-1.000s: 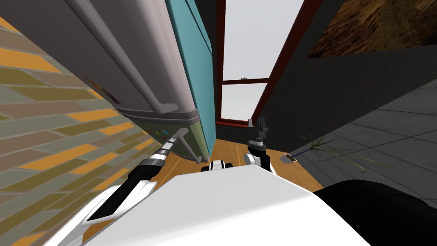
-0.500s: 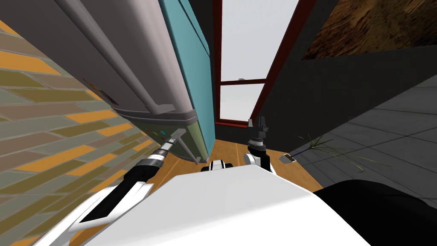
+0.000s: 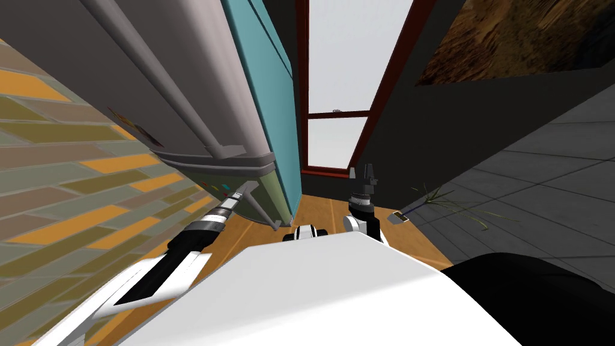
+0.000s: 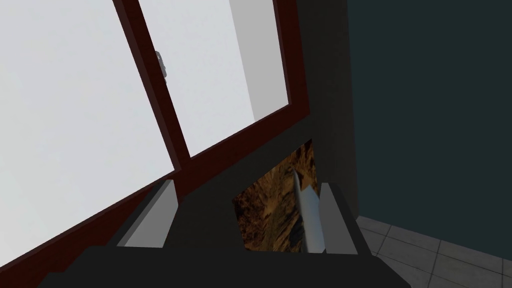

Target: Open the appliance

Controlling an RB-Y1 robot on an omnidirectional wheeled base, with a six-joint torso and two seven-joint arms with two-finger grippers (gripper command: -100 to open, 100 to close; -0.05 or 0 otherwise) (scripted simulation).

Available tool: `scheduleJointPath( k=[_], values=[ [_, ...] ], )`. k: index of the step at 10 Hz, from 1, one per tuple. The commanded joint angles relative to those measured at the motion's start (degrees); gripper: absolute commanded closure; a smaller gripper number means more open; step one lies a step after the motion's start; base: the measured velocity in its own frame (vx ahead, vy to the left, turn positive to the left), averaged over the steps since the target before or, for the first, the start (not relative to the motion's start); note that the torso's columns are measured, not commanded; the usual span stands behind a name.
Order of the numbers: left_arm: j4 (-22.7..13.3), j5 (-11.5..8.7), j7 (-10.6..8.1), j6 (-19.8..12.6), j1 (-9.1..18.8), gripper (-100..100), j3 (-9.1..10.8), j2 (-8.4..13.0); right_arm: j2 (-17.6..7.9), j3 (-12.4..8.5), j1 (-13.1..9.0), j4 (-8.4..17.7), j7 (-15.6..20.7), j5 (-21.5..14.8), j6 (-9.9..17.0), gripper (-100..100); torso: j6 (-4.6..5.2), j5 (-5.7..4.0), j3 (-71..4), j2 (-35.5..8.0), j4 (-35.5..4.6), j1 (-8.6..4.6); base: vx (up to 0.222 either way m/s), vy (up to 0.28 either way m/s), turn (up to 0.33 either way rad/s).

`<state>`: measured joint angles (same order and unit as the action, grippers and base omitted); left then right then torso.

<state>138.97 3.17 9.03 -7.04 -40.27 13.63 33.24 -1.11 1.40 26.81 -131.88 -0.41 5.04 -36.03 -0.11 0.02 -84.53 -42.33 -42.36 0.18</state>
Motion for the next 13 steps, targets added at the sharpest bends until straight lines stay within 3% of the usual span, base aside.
scheduleJointPath(
  k=[1, 2, 3, 4, 5, 7, 8, 9, 10, 13],
  values=[
    [-4.5, 0.3, -0.88, 4.6, 0.4, 100, 0.37, 0.1, 0.0, 0.0, 0.0, 0.0, 0.0, 0.0, 0.0, 0, 0.06, 0.01, -0.2, 0.4, 0.2, -0.05, 0.006, -0.007, 0.006],
    [-5.4, 0.3, -0.88, 4.6, 0.4, 100, 0.37, 0.1, 0.0, 0.0, 0.0, 0.0, 0.0, 0.0, 0.0, 0, 0.11, 0.1, -0.4, 0.6, 0.3, 0.04, 0.016, -0.006, -0.004],
    [-7.0, 3.0, -3.9, 7.7, 2.7, 100, 3.6, 2.7, 0.0, 0.0, 0.0, 0.0, 0.0, 0.0, 0.0, 0, 0.11, 0.21, -0.4, 0.7, 0.4, 0.2, -0.1, -0.02, -0.135],
    [-8.5, 4.4, -5.18, 9.1, 2.7, 100, 4.42, 2.7, 0.0, 0.0, 0.0, 0.0, 0.0, 0.0, 0.0, 0, 0.14, 0.17, -0.2, 0.3, 0.2, 0.24, -0.158, 0.003, -0.103],
    [-10.0, 4.4, -6.14, 10.8, 2.7, 100, 4.42, 2.7, 0.0, 0.0, 0.0, 0.0, 0.0, 0.0, 0.0, 0, -0.01, 0.14, 0.0, -0.1, 0.1, 0.29, -0.09, 0.014, 0.001],
    [-13.6, 4.4, -6.14, 13.7, 2.7, 100, 4.42, 2.7, 0.0, 0.0, 0.0, 0.0, 0.0, 0.0, 0.0, 0, 0.01, 0.2, -0.2, 0.4, 0.2, 0.35, -0.014, 0.003, 0.012],
    [-15.1, 4.4, -6.14, 13.7, 2.7, 100, 4.42, 2.7, 0.0, 0.0, 0.0, 0.0, 0.0, 0.0, 0.0, 0, 0.05, 0.31, -0.4, 0.7, 0.4, 0.41, 0.007, -0.001, -0.005],
    [-16.5, 7.0, -9.31, 17.0, 5.0, 100, 7.67, 5.2, 0.0, 0.0, 0.0, 0.0, 0.0, 0.0, 0.0, 0, 0.04, 0.48, -0.5, 0.9, 0.6, 0.61, -0.104, -0.023, -0.136],
    [-18.2, 8.4, -10.71, 18.5, 5.0, 100, 8.47, 5.2, 0.0, 0.0, 0.0, 0.0, 0.0, 0.0, 0.0, 0, 0.13, 0.39, -0.4, 0.6, 0.4, 0.59, -0.144, -0.012, -0.093],
    [-22.4, 8.6, -11.41, 22.9, 5.0, 100, 8.47, 5.2, 0.0, 0.0, 0.0, 0.0, 0.0, 0.0, 0.0, 0, 0.03, 0.42, -0.3, 0.6, 0.4, 0.5, -0.034, 0.016, 0.013]
  ],
)
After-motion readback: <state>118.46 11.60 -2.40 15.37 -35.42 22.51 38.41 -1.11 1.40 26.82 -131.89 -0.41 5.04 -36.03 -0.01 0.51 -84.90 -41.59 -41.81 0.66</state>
